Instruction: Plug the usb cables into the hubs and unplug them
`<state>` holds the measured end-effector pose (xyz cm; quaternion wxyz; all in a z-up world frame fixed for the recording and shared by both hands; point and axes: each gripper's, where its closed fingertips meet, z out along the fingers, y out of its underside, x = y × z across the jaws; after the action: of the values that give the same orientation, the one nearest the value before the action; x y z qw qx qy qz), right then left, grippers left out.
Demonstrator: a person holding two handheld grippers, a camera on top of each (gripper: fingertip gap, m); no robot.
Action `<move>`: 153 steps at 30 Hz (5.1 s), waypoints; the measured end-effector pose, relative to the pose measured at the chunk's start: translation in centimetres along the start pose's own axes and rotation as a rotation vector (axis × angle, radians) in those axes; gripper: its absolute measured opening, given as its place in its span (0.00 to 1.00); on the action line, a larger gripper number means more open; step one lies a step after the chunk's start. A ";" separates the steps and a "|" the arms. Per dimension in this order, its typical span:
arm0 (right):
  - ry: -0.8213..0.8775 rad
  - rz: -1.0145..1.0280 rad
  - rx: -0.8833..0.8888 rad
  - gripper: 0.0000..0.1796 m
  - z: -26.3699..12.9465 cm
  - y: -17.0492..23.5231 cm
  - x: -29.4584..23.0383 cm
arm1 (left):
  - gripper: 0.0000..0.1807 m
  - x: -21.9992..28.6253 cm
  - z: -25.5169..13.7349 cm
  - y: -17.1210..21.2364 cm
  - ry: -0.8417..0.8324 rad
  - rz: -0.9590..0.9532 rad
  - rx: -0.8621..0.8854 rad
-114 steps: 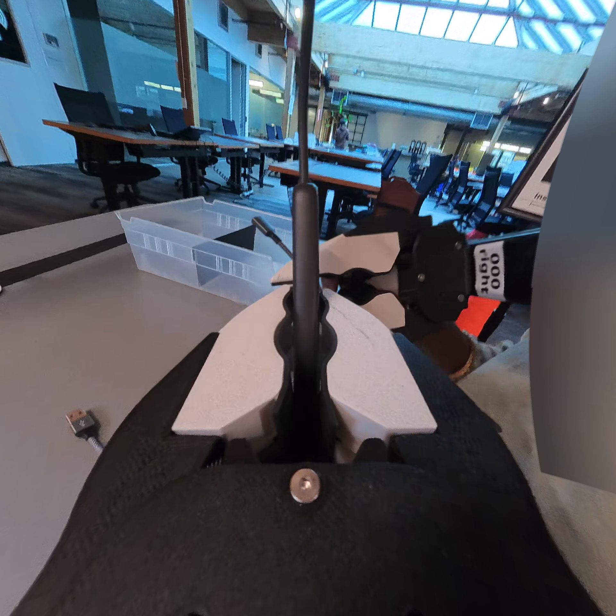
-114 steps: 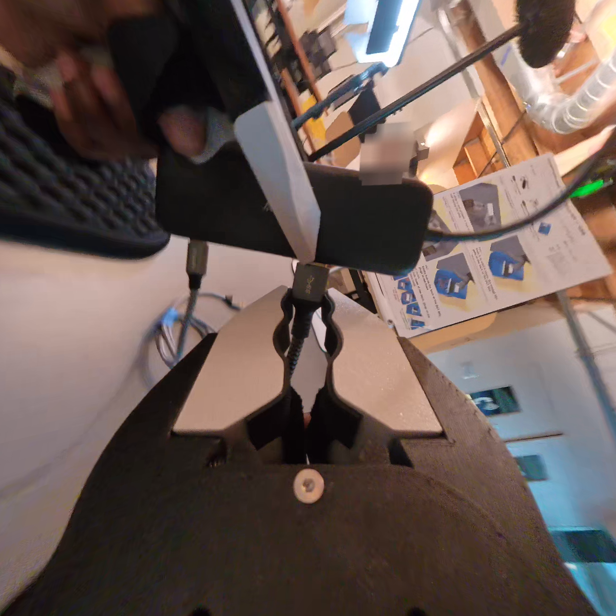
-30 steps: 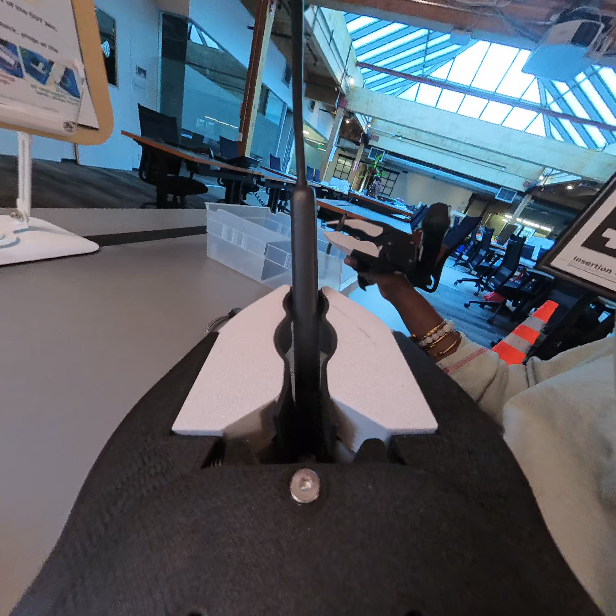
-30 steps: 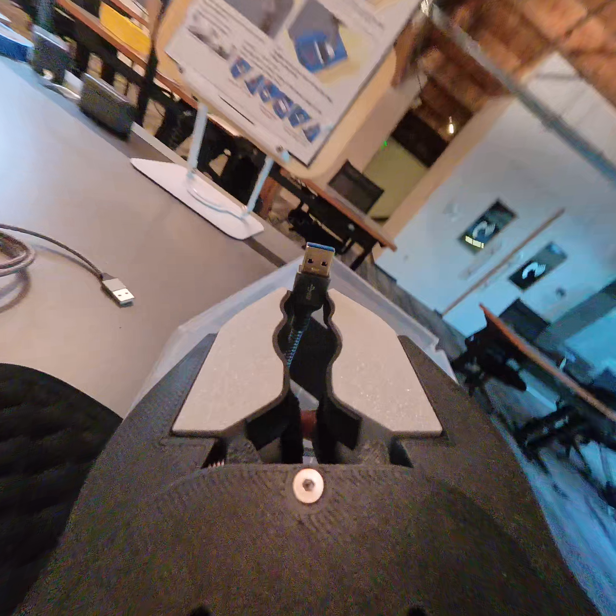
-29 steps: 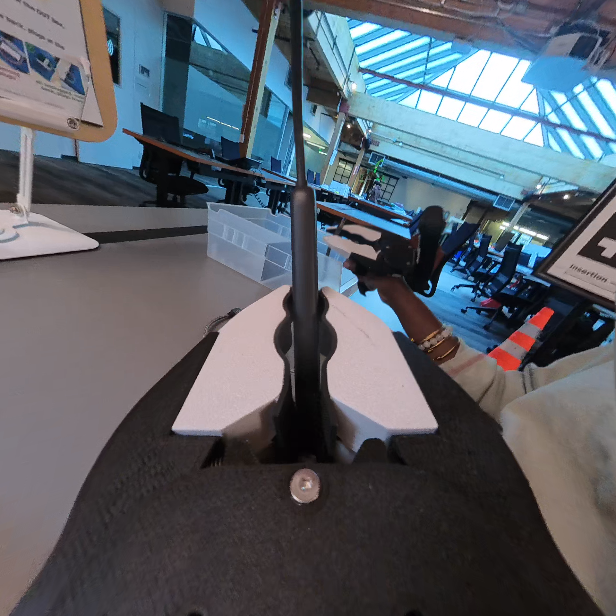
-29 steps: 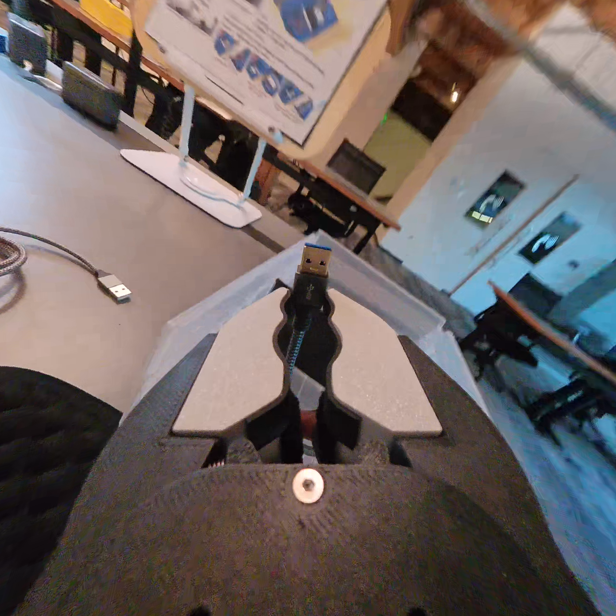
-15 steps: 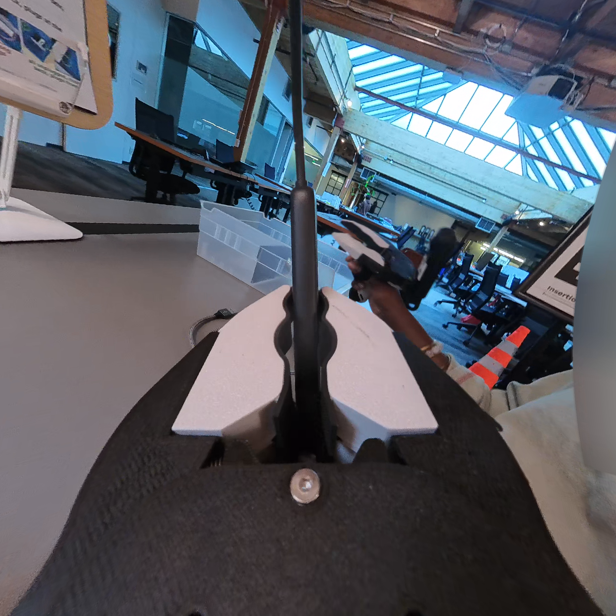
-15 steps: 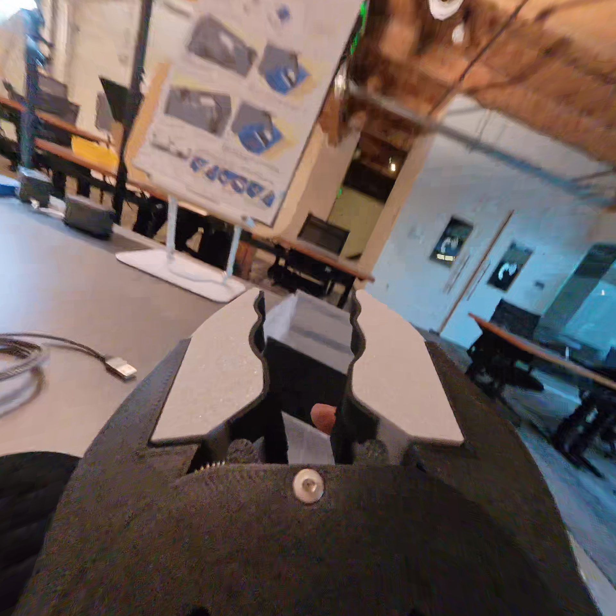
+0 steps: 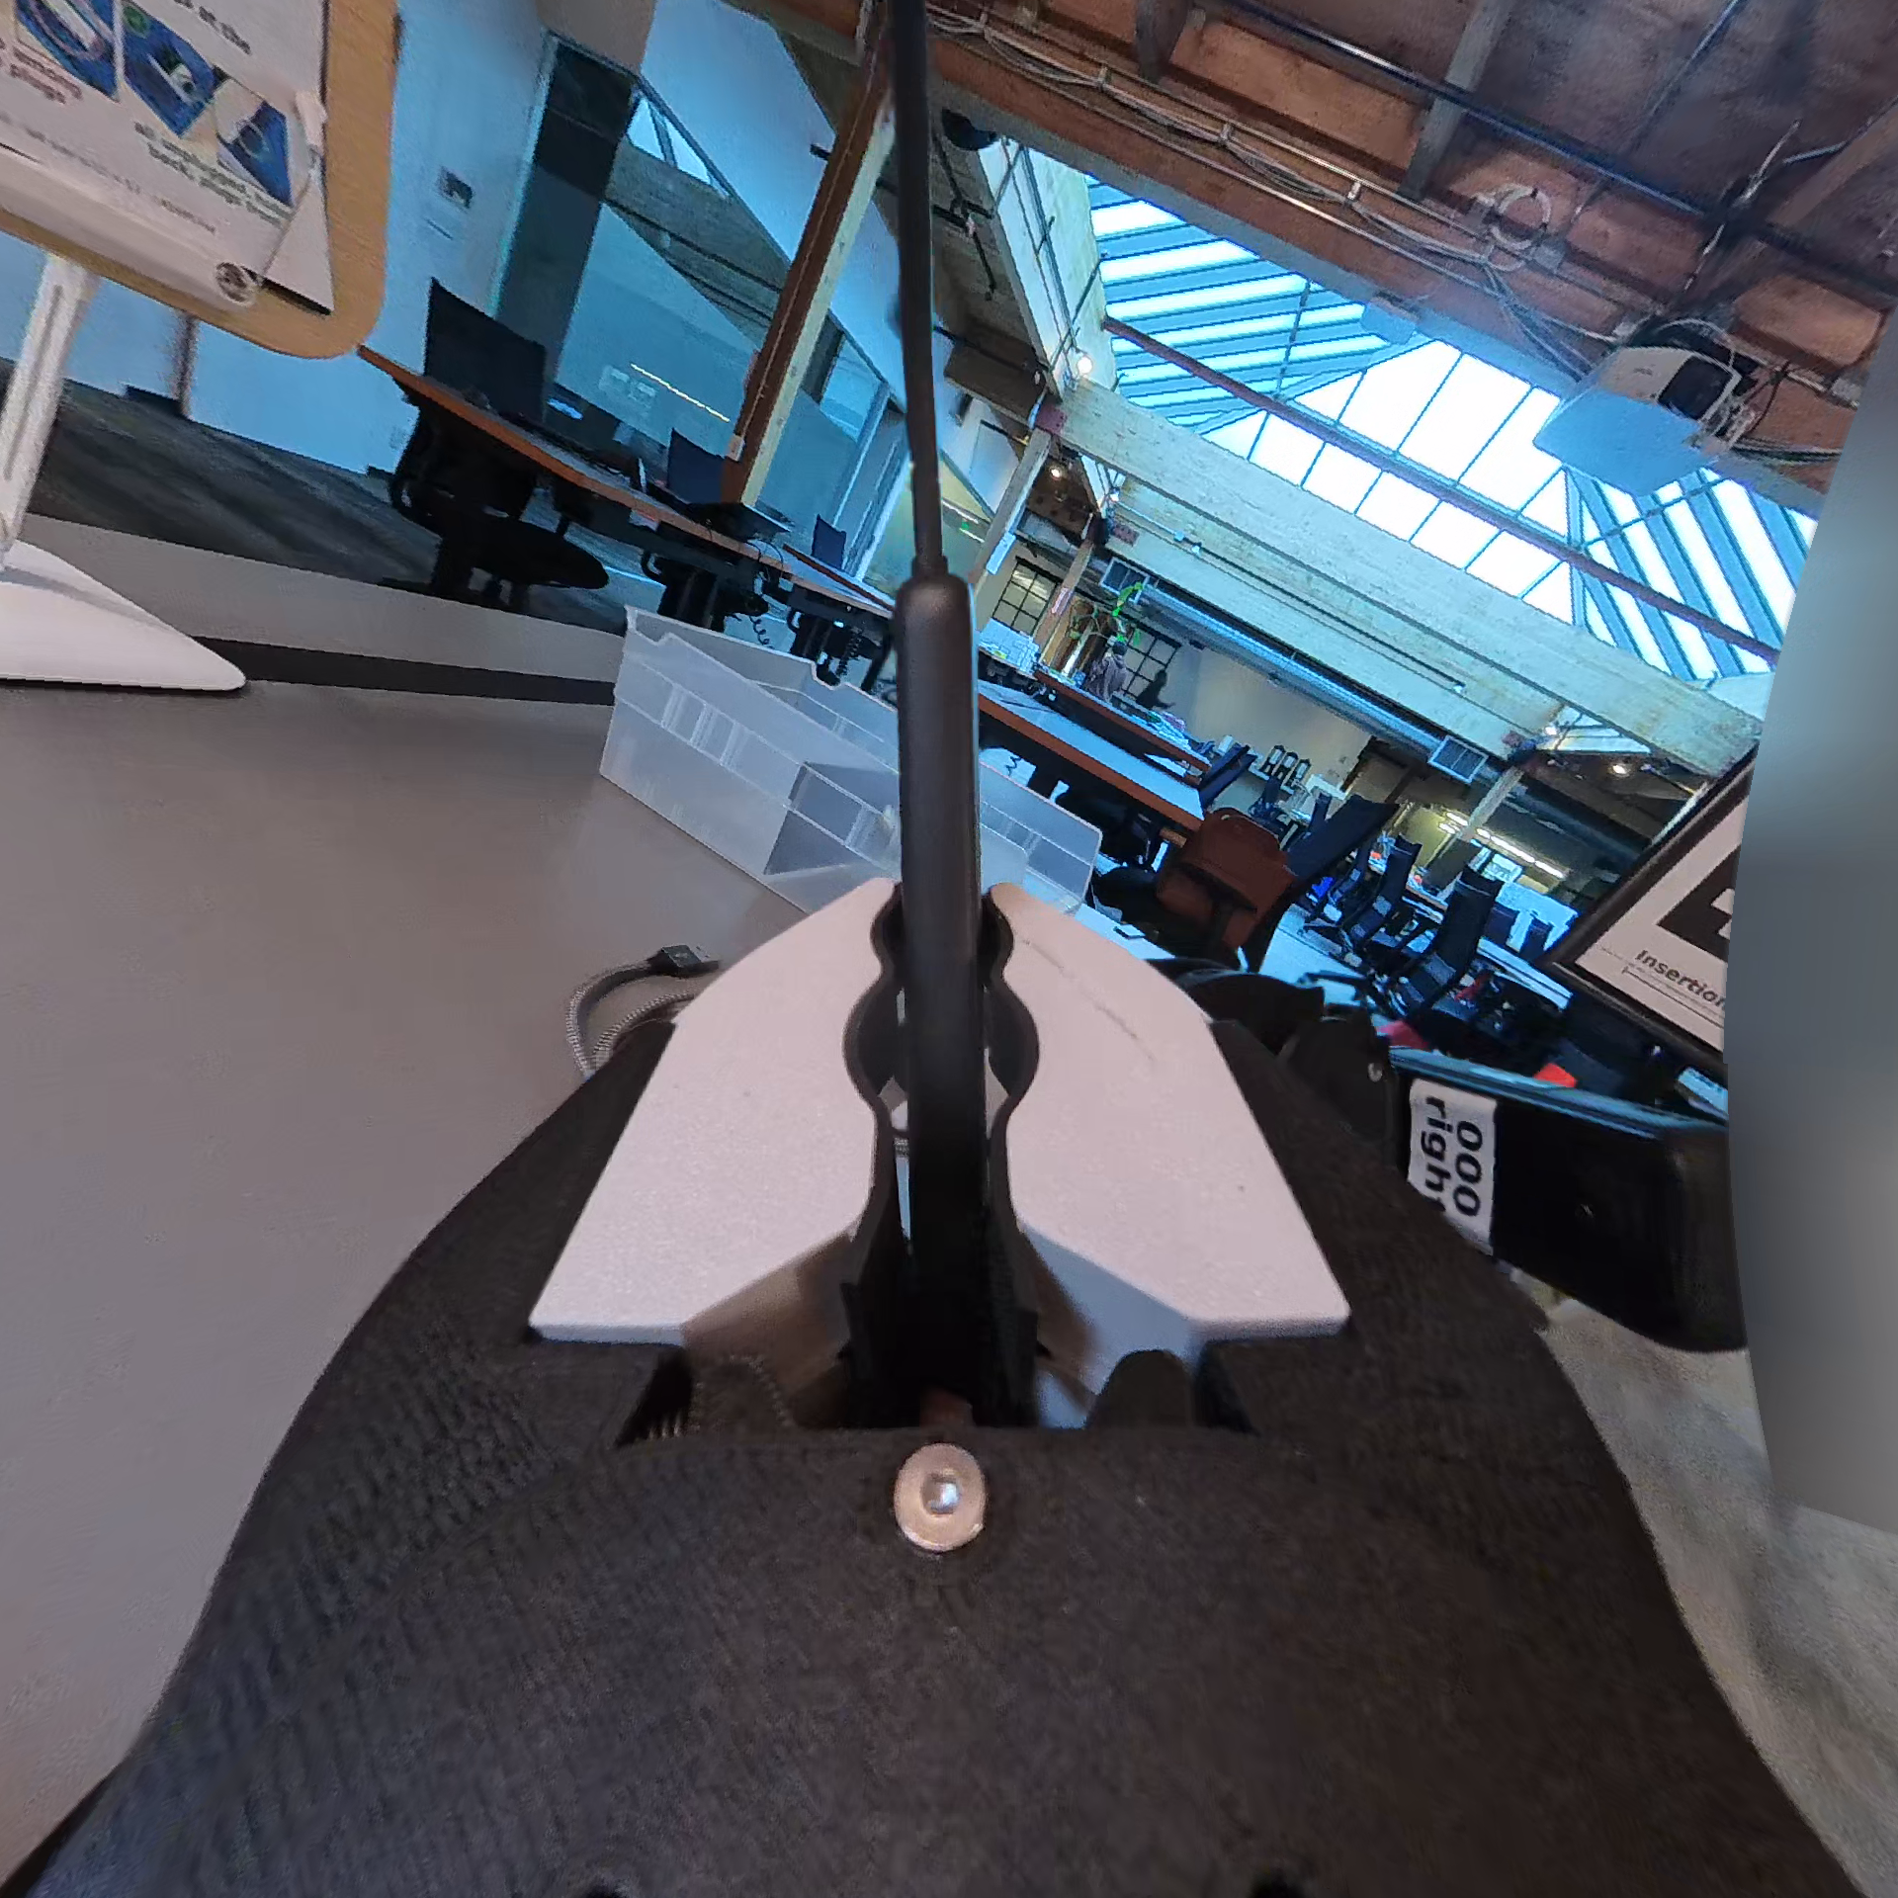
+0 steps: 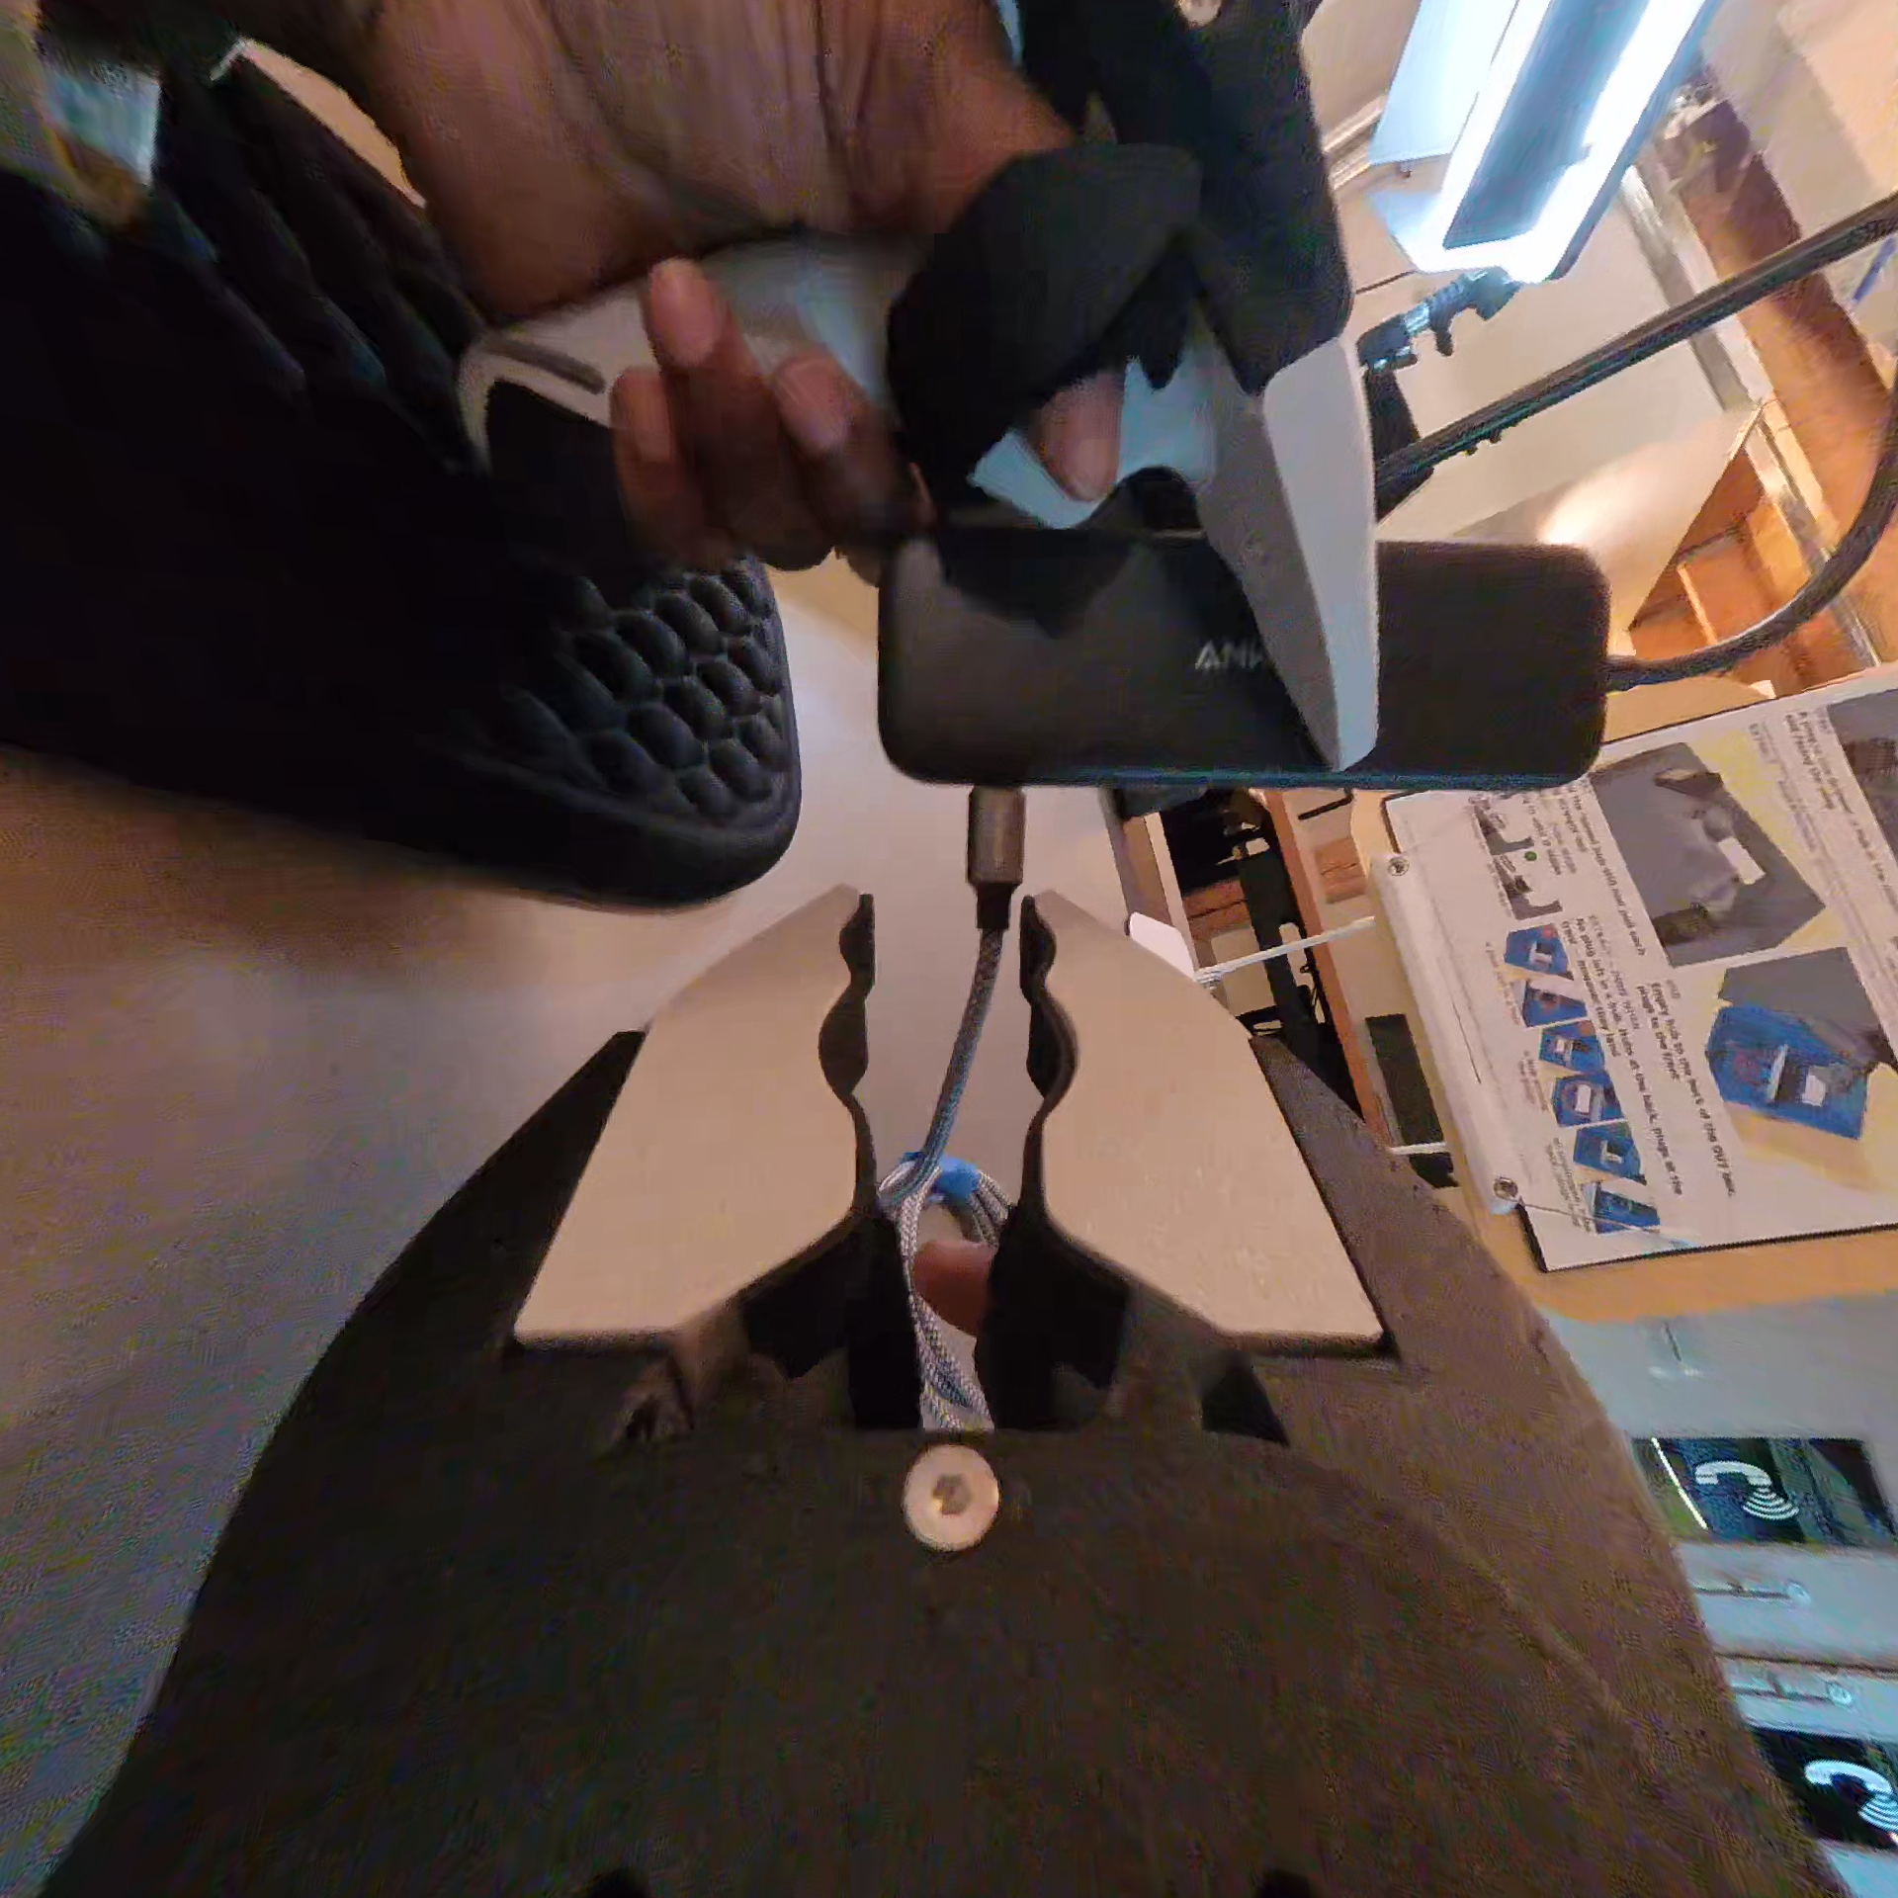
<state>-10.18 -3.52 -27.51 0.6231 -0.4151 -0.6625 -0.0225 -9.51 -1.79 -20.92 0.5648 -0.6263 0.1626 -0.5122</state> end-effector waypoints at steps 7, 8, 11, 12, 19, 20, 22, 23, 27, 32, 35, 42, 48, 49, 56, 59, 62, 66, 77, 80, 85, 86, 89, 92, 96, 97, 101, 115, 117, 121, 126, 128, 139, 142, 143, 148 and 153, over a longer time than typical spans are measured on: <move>0.065 0.042 0.029 0.06 -0.5 -0.6 0.9 | 0.09 1.2 0.7 0.9 0.041 0.084 -0.040; 0.080 0.058 0.045 0.06 -0.8 -0.6 1.2 | 0.12 1.6 0.7 0.9 0.060 0.102 -0.039; 0.153 0.112 0.087 0.06 -1.6 -0.7 2.6 | 0.14 2.4 0.9 2.3 0.091 0.155 -0.137; 0.166 0.130 0.103 0.06 -1.9 -0.8 3.0 | 0.14 2.5 0.9 2.9 0.096 0.174 -0.176; 0.217 0.083 0.060 0.06 -1.8 -0.4 3.4 | 0.07 2.3 1.2 2.9 0.044 0.214 -0.177; 0.217 0.064 0.040 0.06 -1.7 -0.2 3.3 | 0.07 2.1 1.3 2.9 0.029 0.218 -0.184; 0.207 0.013 -0.004 0.06 -1.3 0.2 3.0 | 0.07 1.7 1.2 3.3 -0.006 0.269 -0.218; 0.203 -0.009 -0.022 0.06 -1.2 0.4 2.9 | 0.07 1.5 1.2 3.4 -0.018 0.281 -0.229; 0.200 0.070 0.012 0.06 -1.4 0.1 3.3 | 0.07 1.5 1.1 3.1 0.002 0.230 -0.213; 0.211 0.207 0.033 0.06 -1.8 0.4 3.9 | 0.07 1.8 1.3 3.0 0.022 0.202 -0.208; 0.205 0.219 0.021 0.06 -1.5 0.3 3.8 | 0.07 1.7 1.4 2.6 0.010 0.193 -0.184; 0.174 -0.051 -0.067 0.06 -1.0 0.5 2.6 | 0.06 0.9 0.9 3.3 -0.008 0.144 -0.231; 0.203 0.050 -0.045 0.06 -1.3 0.2 3.5 | 0.07 1.2 0.8 2.3 0.013 0.139 -0.193; 0.220 0.005 -0.111 0.05 -1.4 1.1 3.6 | 0.07 1.0 0.8 2.3 0.004 0.152 -0.204; 0.259 0.131 0.082 0.05 -5.0 -2.9 7.3 | 0.07 1.6 -4.5 -4.0 -0.079 0.289 -0.034; 0.198 -0.029 0.145 0.05 -4.3 -6.0 5.9 | 0.07 2.4 -1.9 -2.1 -0.062 0.368 -0.090; 0.145 0.064 0.193 0.05 -5.7 -5.4 4.9 | 0.07 -0.6 -1.7 -1.5 -0.167 0.360 -0.053; 0.160 0.299 0.219 0.05 -8.9 -1.4 6.7 | 0.07 -2.7 -1.7 -1.3 -0.205 0.130 0.003; -0.454 0.473 -0.146 0.18 -12.3 6.6 -0.5 | 0.07 -3.0 -1.9 -1.2 -0.244 0.215 -0.018; -0.494 0.448 -0.270 0.30 -12.7 7.5 -1.5 | 0.07 -3.1 -2.0 -1.4 -0.250 0.211 -0.002; -0.365 0.470 -0.310 0.36 -11.1 6.7 0.2 | 0.07 -3.2 -2.0 -1.3 -0.258 0.202 -0.007; -0.349 0.470 -0.293 0.33 -10.4 6.2 0.4 | 0.07 -3.2 -2.0 -1.3 -0.256 0.202 -0.010; -0.433 0.515 -0.256 0.25 -7.9 5.8 -1.9 | 0.07 -3.1 -1.9 -1.2 -0.244 0.198 -0.010; -0.418 0.644 -0.408 0.25 -6.0 9.4 -3.5 | 0.07 -3.2 -2.0 -1.3 -0.253 0.200 -0.008; -0.353 0.687 -0.495 0.20 -5.6 11.3 -3.2 | 0.07 -3.1 -1.9 -1.2 -0.240 0.184 -0.012; -0.360 0.674 -0.485 0.16 -5.5 11.1 -3.3 | 0.07 -3.1 -1.8 -1.1 -0.236 0.182 -0.016; -0.367 0.660 -0.482 0.09 -5.4 11.0 -3.5 | 0.07 -3.1 -1.8 -1.0 -0.239 0.192 -0.022; -0.007 0.394 -0.114 0.04 -9.3 6.6 5.2 | 0.07 -3.0 -1.9 -1.2 -0.218 0.154 -0.004; 0.116 0.382 -0.031 0.04 -11.5 5.7 7.9 | 0.07 -2.8 -1.8 -1.2 -0.195 0.141 -0.002; 0.451 0.325 0.125 0.04 -17.7 4.1 13.7 | 0.07 -1.8 -2.1 -2.5 -0.122 0.100 0.094; 0.749 0.294 0.141 0.04 -23.3 6.5 17.6 | 0.07 -2.0 -2.3 -2.5 -0.138 0.124 0.092; 0.777 0.309 0.093 0.04 -23.2 9.2 18.1 | 0.07 -1.9 -2.0 -2.2 -0.139 0.144 0.071; 0.506 0.547 -0.482 0.16 -16.5 23.4 13.7 | 0.07 -2.1 -2.0 -2.0 -0.154 0.163 0.056; 0.594 0.558 -0.355 0.17 -17.3 21.0 14.8 | 0.07 -2.0 -2.0 -1.9 -0.151 0.168 0.050; 0.624 0.591 -0.286 0.17 -17.5 19.7 15.2 | 0.07 -2.0 -2.0 -1.9 -0.151 0.169 0.050; 0.564 0.724 0.172 0.16 -15.9 9.6 15.4 | 0.07 -1.9 -1.9 -1.9 -0.148 0.177 0.049; 0.063 0.866 0.334 0.36 -6.9 -0.6 8.6 | 0.07 -1.5 -1.7 -1.9 -0.156 0.253 0.048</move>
<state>-3.94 -3.16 -18.41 0.6532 -0.5465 -0.4035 0.3343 -12.29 -0.90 -20.19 0.6506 -0.6250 0.1836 -0.3905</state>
